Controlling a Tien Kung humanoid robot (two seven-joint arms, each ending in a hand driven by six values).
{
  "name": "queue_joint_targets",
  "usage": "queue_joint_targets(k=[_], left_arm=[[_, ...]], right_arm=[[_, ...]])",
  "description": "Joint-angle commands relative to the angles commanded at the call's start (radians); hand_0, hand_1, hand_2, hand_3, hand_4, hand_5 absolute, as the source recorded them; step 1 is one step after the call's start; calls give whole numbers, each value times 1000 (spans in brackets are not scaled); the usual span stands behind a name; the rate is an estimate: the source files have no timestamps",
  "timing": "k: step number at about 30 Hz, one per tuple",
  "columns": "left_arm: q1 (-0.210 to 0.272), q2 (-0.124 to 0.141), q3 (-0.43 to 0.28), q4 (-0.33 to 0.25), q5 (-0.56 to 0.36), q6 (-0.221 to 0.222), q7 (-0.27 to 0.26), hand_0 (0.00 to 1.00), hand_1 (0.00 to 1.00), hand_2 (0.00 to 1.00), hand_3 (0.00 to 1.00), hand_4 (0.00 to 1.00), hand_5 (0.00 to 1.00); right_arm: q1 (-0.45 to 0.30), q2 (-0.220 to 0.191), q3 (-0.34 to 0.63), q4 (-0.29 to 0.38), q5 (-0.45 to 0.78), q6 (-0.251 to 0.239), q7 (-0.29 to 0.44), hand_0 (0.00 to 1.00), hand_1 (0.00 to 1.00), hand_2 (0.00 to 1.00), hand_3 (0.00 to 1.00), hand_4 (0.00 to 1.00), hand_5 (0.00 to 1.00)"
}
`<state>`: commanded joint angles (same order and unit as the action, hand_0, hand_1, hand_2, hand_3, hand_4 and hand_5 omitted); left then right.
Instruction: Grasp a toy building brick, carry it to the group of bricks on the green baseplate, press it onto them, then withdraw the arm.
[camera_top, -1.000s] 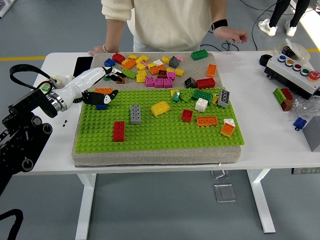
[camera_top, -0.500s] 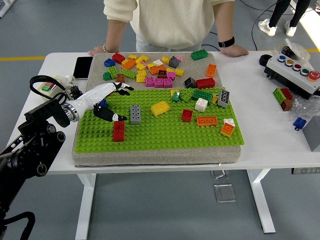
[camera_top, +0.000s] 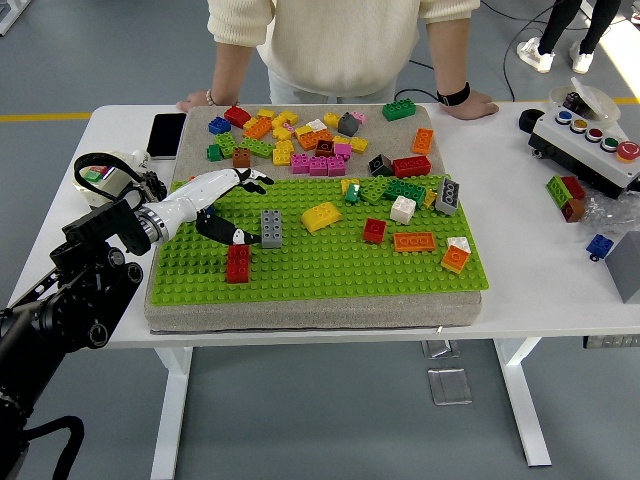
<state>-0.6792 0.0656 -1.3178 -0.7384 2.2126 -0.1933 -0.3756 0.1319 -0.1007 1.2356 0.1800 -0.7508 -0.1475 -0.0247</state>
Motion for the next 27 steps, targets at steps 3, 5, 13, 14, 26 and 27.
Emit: queue_joint_targets(k=[3, 5, 13, 14, 26, 27], left_arm=[[-12, -11, 2, 30, 3, 9, -6, 838, 798, 779, 841, 951, 128], [-19, -17, 4, 46, 6, 14, -8, 839, 800, 780, 841, 953, 132], [-37, -34, 12, 97, 14, 35, -22, 842, 798, 779, 842, 955, 131], [-40, -36, 11, 105, 15, 37, -23, 842, 798, 779, 842, 955, 131], [-65, -54, 4, 158, 28, 55, -26, 847, 800, 779, 839, 965, 145], [-65, -55, 5, 162, 29, 57, -27, 847, 800, 779, 839, 965, 145]], right_arm=[[1, 0, 0, 0, 0, 0, -1, 723, 638, 682, 609, 941, 484], [3, 0, -1, 0, 1, 0, -1, 723, 638, 682, 610, 941, 484], [3, 0, -2, 0, 3, 1, -3, 723, 638, 682, 610, 941, 484], [3, 0, -3, 0, 4, 1, -3, 723, 638, 682, 610, 941, 484], [4, 0, -7, 0, 4, 2, -8, 725, 638, 682, 610, 941, 485], [4, 0, -8, 0, 4, 2, -8, 725, 638, 682, 610, 941, 485]])
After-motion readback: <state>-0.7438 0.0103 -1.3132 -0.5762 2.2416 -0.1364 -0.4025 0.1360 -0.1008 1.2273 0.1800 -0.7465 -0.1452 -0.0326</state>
